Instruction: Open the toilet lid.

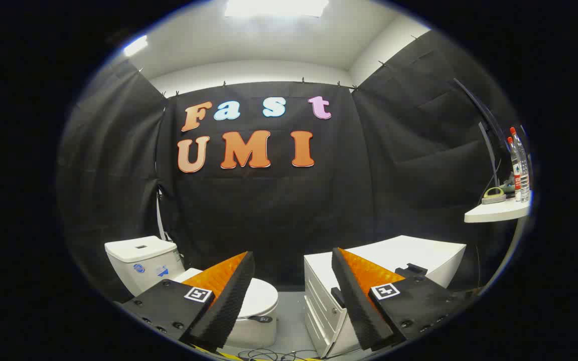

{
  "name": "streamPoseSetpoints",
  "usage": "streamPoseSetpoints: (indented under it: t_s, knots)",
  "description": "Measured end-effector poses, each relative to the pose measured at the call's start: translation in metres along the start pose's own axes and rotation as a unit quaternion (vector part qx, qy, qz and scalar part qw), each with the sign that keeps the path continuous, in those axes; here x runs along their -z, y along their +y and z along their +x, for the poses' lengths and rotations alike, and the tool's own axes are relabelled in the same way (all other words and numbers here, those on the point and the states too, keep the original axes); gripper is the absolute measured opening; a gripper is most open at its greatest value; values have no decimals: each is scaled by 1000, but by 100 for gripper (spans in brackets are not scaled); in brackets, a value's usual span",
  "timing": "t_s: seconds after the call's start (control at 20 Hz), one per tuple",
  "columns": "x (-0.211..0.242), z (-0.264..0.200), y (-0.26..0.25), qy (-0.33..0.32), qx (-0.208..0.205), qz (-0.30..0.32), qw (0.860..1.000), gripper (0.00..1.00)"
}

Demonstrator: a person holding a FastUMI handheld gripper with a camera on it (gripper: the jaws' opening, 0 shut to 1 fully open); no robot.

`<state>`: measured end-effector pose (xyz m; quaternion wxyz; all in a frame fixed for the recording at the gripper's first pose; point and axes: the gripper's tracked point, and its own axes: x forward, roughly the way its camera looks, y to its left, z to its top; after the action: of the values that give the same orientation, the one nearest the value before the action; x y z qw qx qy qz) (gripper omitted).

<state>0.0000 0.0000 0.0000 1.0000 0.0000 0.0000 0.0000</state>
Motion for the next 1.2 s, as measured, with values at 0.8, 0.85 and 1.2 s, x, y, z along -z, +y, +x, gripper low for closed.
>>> streamPoseSetpoints:
  t_s: [0.8,0.85,1.2]
  knots:
    - [6,-4,6,2,3,-1,1000,99]
    - [6,-4,6,2,3,1,1000,99]
    - [-8,5,21,-7,-4,35,999,99]
